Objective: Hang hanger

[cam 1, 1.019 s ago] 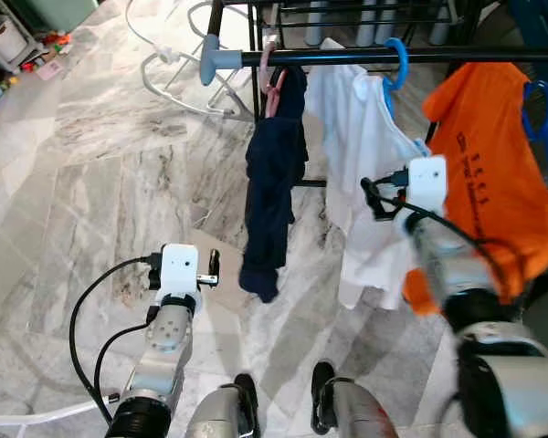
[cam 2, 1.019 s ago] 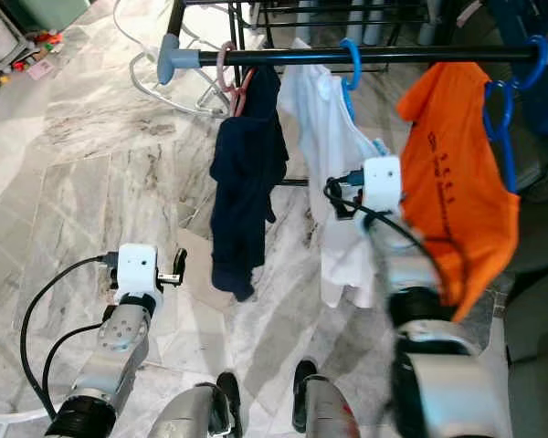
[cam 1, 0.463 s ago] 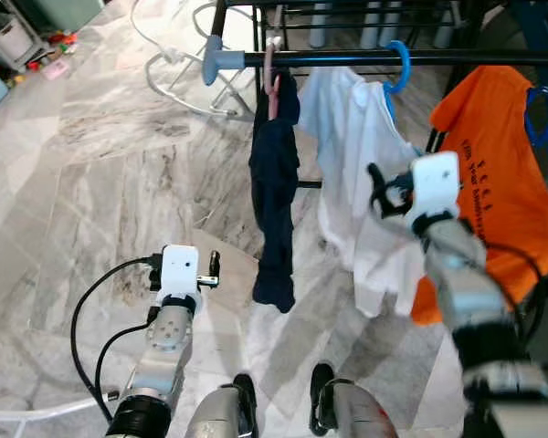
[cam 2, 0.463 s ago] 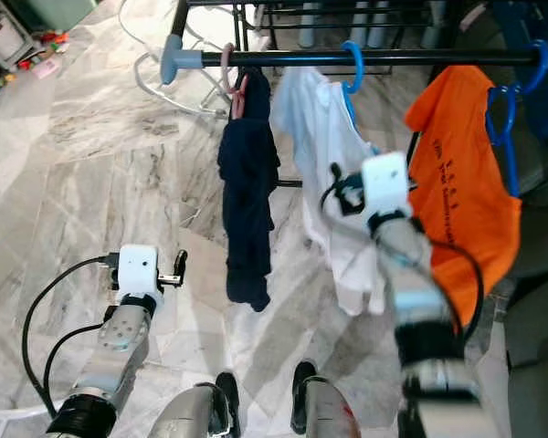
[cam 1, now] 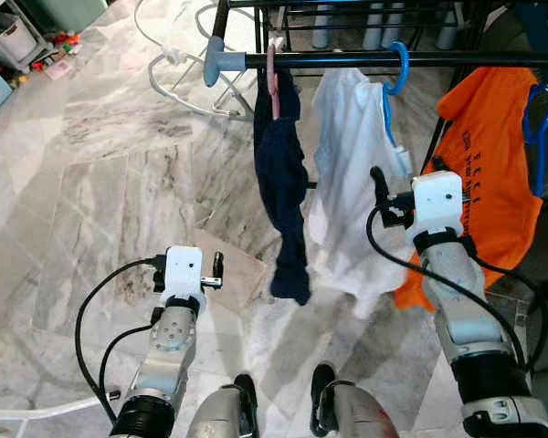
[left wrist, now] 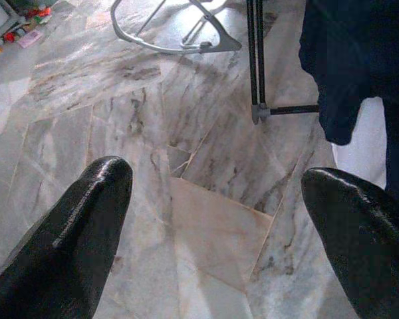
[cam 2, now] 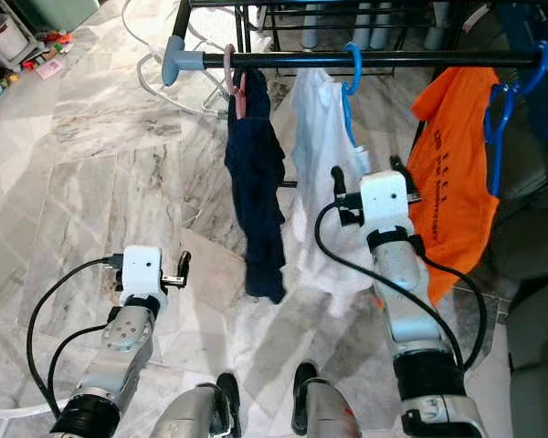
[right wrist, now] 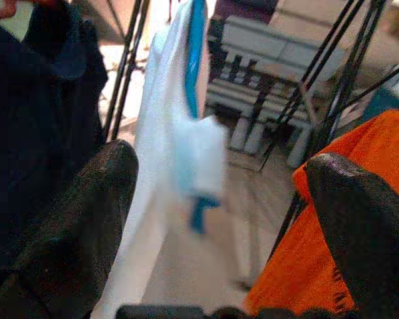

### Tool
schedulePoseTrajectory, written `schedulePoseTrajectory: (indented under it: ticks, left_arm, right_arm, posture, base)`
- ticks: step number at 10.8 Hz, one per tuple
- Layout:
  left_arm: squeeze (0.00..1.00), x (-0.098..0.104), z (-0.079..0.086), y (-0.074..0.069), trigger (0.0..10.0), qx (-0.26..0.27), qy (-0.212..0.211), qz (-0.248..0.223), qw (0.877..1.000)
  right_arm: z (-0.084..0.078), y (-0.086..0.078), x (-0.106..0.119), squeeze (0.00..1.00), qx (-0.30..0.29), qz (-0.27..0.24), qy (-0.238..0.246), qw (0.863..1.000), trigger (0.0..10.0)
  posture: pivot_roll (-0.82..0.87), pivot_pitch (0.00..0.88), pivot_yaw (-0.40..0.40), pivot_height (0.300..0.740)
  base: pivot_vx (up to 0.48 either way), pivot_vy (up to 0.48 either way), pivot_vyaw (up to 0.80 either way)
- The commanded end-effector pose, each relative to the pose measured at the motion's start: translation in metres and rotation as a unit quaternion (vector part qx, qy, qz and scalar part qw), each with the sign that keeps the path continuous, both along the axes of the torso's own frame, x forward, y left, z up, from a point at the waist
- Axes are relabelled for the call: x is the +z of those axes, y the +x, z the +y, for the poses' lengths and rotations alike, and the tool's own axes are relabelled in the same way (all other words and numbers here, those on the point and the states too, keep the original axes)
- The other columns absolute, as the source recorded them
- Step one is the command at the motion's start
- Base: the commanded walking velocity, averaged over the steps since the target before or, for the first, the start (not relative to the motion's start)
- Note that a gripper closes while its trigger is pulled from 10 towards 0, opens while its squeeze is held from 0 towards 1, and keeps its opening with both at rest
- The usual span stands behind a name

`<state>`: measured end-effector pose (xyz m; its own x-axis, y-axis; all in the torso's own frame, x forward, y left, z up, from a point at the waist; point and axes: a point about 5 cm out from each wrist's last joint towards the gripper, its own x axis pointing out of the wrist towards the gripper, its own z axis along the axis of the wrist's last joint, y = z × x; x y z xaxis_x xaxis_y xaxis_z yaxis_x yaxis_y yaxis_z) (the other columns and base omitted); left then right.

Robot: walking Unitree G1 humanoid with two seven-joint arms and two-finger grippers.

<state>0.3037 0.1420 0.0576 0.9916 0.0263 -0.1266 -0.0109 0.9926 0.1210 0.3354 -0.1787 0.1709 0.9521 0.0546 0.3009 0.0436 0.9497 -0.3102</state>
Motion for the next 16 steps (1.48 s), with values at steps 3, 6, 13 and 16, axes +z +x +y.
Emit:
schedulePoseTrajectory:
  ticks: [3, 6, 13, 16]
  left_arm:
    - [0.0, -0.007, 0.002, -0.004, 10.0, 0.007, -0.008, 0.015, 1.0]
    - [0.0, -0.01, -0.004, -0.004, 10.0, 0.014, -0.024, 0.028, 0.999]
    - [0.0, -0.01, -0.005, -0.001, 10.0, 0.023, -0.028, 0.032, 0.999]
    - [0.0, -0.011, -0.007, -0.001, 10.0, 0.022, -0.028, 0.034, 0.999]
  right_arm:
    - [0.027, -0.012, 0.0, 0.73, 0.033, -0.033, 0.01, 0.999, 10.0]
    - [0.05, -0.019, -0.015, 0.0, 0.057, -0.01, 0.035, 0.998, 10.0]
    - [0.05, -0.015, -0.014, 0.0, 0.059, -0.003, 0.047, 0.997, 10.0]
    - [0.047, -0.016, -0.017, 0.0, 0.057, 0.005, 0.046, 0.997, 10.0]
  posture:
    - [-0.05, 0.278, 0.112, 0.74]
    - [-0.05, 0.273, 0.102, 0.74]
    - [-0.06, 0.27, 0.093, 0.74]
    - [-0.06, 0.27, 0.093, 0.74]
  base:
    - [0.0, 0.0, 0.0]
    - [0.0, 0.0, 0.0]
    - [-0.181, 0.0, 0.0]
    - [-0.391, 0.0, 0.0]
